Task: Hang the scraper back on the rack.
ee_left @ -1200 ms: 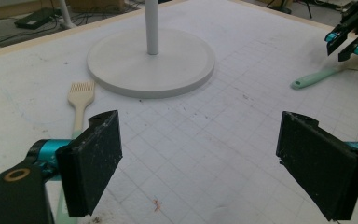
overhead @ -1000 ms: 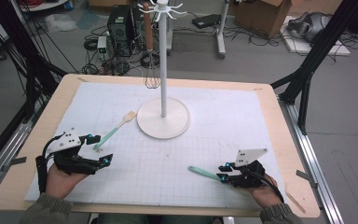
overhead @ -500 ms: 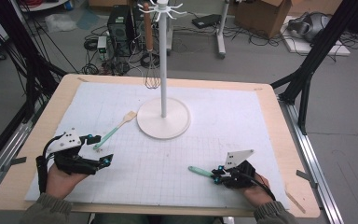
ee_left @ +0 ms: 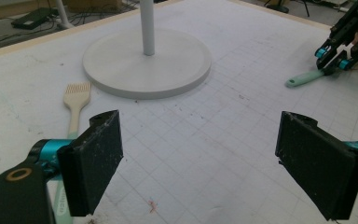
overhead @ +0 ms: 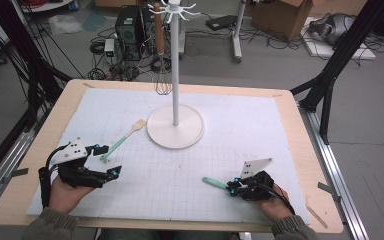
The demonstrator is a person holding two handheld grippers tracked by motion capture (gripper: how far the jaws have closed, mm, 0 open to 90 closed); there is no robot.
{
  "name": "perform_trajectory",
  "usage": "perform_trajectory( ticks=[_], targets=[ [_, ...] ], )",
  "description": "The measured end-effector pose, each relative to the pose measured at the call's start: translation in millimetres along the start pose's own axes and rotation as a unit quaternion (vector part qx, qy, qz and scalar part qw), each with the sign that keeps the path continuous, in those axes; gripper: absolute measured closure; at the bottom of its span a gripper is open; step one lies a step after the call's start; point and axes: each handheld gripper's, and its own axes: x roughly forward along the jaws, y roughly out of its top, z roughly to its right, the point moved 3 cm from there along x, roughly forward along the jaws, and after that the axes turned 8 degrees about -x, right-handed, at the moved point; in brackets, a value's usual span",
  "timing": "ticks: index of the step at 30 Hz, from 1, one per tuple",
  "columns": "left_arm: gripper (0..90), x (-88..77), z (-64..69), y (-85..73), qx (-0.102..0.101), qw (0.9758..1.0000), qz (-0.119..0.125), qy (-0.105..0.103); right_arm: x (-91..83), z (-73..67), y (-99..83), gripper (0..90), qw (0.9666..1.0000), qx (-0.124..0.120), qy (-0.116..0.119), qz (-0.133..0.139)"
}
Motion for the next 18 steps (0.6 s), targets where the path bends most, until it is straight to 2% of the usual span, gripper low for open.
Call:
perform_trajectory(
  ticks=[6,12,16,17,18],
  targets=[
    [15.9,0.7,0.0,-0.3,-0.001,1.0000,-0.003,-0.003,-1.3,1.1,1.4,80.0,1.0000,0.004,0.002,0.000],
    [16.6,1.5,1.9,0.3,0.003,1.0000,-0.004,-0.007,-4.6,2.4,9.8,80.0,0.9998,0.004,0.008,0.018],
    [16.9,1.5,2.8,0.4,0.003,0.9999,-0.004,-0.009,-6.0,3.0,15.2,80.1,0.9998,-0.002,0.004,0.021],
    [16.9,1.3,2.8,0.6,0.003,0.9999,-0.004,-0.009,-6.0,2.8,15.8,80.1,0.9996,0.002,0.012,0.025],
    [17.0,1.3,2.8,0.6,0.003,1.0000,-0.004,-0.009,-6.7,3.0,16.4,80.1,0.9997,-0.001,0.006,0.026]
  ],
)
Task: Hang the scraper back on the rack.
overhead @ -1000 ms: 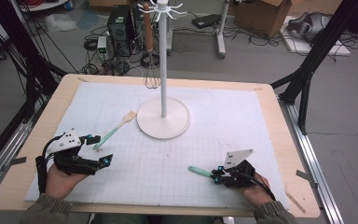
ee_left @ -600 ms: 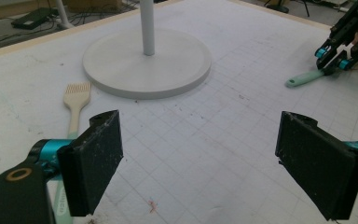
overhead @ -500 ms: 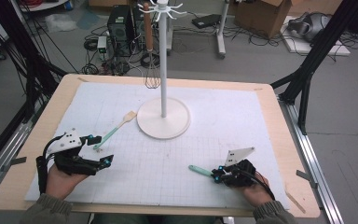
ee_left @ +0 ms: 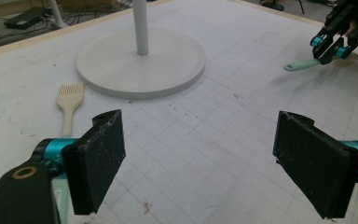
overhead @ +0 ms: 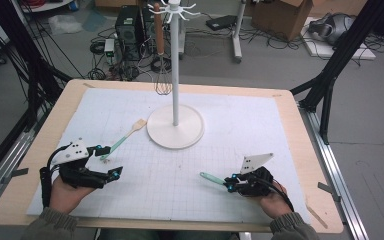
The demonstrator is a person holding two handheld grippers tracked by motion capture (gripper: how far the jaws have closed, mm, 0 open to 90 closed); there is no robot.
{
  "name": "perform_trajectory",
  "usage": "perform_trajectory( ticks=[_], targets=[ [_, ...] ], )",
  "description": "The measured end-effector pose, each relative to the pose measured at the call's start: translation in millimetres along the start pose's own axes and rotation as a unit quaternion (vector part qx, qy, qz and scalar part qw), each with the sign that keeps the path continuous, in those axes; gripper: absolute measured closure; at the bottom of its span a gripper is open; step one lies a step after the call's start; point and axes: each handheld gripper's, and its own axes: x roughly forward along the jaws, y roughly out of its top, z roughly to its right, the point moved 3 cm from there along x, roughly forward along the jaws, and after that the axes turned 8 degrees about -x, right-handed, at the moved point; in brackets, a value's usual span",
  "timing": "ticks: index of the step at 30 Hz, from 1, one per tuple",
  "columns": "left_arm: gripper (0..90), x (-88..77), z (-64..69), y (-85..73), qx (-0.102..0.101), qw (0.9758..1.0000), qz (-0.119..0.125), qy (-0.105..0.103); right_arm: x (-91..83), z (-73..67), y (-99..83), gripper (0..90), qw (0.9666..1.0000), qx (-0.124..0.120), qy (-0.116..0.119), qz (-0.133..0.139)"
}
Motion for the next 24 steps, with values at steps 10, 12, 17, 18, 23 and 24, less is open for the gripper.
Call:
perform_trajectory(
  ticks=[10,12,17,18,23,24],
  targets=[
    [19.9,2.8,4.2,1.4,0.007,0.9999,-0.005,-0.012,-9.5,1.7,16.9,80.0,0.9996,-0.003,0.005,0.026],
    [20.6,3.4,5.1,1.6,0.008,0.9998,-0.006,-0.015,-10.1,1.8,21.4,80.0,0.9995,-0.004,0.008,0.032],
    [22.0,5.8,8.1,2.8,0.011,0.9996,-0.008,-0.023,-9.7,2.4,30.1,79.9,0.9988,-0.004,0.016,0.047],
    [22.4,6.6,9.3,3.2,0.012,0.9995,-0.009,-0.027,-9.4,2.4,32.3,79.9,0.9986,-0.005,0.016,0.051],
    [24.3,12.4,14.9,5.1,0.018,0.9991,-0.012,-0.037,-9.1,1.1,45.5,79.9,0.9973,-0.014,0.025,0.067],
    [24.3,13.6,16.0,5.4,0.019,0.9989,-0.014,-0.040,-9.1,1.0,48.4,79.9,0.9972,-0.017,0.025,0.068]
  ],
)
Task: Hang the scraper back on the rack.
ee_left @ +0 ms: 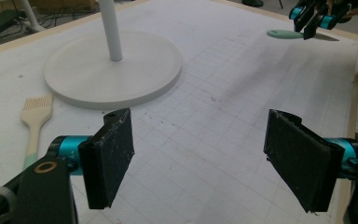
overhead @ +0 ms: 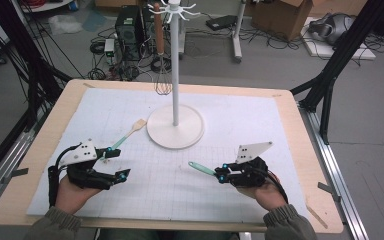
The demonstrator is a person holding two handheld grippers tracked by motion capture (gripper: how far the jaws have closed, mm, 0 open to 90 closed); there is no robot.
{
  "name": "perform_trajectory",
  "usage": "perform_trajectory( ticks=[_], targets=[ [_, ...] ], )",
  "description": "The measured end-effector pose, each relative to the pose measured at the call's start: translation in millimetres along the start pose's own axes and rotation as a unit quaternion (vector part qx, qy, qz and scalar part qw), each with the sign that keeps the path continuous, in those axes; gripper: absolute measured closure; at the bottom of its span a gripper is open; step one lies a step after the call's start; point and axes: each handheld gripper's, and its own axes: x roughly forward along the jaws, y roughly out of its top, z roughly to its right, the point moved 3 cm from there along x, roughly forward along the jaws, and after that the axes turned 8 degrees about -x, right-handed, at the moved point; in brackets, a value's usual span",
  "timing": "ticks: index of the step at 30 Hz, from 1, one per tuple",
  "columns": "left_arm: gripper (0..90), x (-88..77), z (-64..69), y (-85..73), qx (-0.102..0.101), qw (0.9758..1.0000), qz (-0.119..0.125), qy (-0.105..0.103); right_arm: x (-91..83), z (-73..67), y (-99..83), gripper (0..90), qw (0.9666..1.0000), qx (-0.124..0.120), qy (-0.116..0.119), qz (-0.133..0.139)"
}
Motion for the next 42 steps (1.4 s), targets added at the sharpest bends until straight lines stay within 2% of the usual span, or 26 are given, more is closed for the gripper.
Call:
perform_trajectory(
  ticks=[11,24,30,42],
  targets=[
    [24.9,13.7,10.1,6.8,0.010,0.9997,-0.003,-0.023,7.4,0.0,24.5,79.8,0.9997,-0.019,0.012,0.012],
    [26.2,30.4,22.2,13.7,0.021,0.9982,-0.009,-0.054,18.0,-0.9,43.0,79.8,0.9989,-0.035,0.026,0.019],
    [28.3,36.8,28.3,17.0,0.025,0.9971,-0.010,-0.071,25.2,-2.0,51.5,79.8,0.9981,-0.042,0.038,0.025],
    [32.2,53.3,38.8,19.7,0.038,0.9934,-0.022,-0.106,41.5,-6.2,66.5,79.8,0.9959,-0.054,0.066,0.030]
  ],
)
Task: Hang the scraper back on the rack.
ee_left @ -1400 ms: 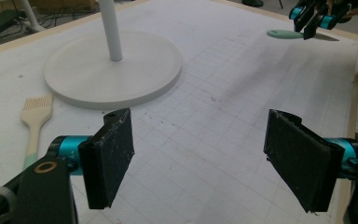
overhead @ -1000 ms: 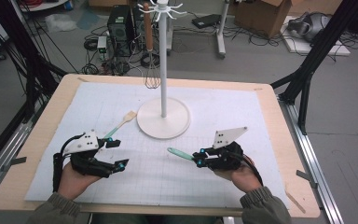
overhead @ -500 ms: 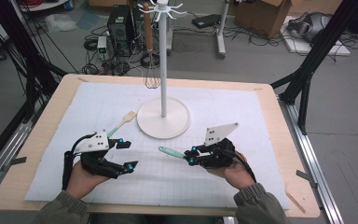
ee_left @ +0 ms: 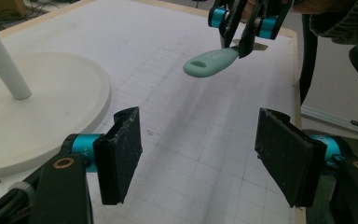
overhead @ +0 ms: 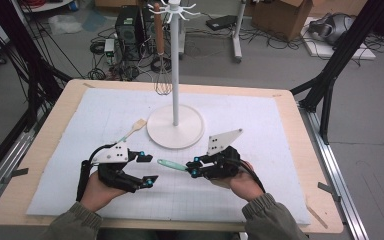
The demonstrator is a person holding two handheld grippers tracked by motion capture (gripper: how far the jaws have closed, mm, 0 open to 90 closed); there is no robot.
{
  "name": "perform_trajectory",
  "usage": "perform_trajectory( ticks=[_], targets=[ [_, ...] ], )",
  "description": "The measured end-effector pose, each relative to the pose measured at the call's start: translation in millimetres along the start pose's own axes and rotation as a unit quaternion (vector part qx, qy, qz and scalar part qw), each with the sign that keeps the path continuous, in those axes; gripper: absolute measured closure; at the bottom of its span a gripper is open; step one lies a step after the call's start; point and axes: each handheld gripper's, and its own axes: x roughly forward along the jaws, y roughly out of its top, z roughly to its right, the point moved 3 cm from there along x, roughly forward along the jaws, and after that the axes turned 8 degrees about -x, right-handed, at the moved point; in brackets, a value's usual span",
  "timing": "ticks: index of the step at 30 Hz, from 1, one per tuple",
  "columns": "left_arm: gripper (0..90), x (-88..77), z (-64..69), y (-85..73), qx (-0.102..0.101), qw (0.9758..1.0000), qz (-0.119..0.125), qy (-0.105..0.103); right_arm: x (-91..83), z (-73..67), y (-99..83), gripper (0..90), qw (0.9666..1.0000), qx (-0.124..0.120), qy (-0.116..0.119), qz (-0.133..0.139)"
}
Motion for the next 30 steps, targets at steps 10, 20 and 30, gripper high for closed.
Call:
perform_trajectory(
  ticks=[10,20,30],
  targets=[
    [39.6,8.1,4.1,2.9,0.010,0.9995,-0.006,-0.029,16.2,-2.3,12.2,79.8,0.9994,-0.020,0.029,-0.005],
    [49.9,10.6,6.6,4.6,0.016,0.9985,-0.009,-0.050,26.4,-4.7,14.8,79.7,0.9984,-0.028,0.048,-0.010],
    [62.6,9.1,7.5,4.7,0.022,0.9979,-0.010,-0.061,25.2,-5.2,15.3,79.7,0.9979,-0.036,0.053,-0.006]
  ],
)
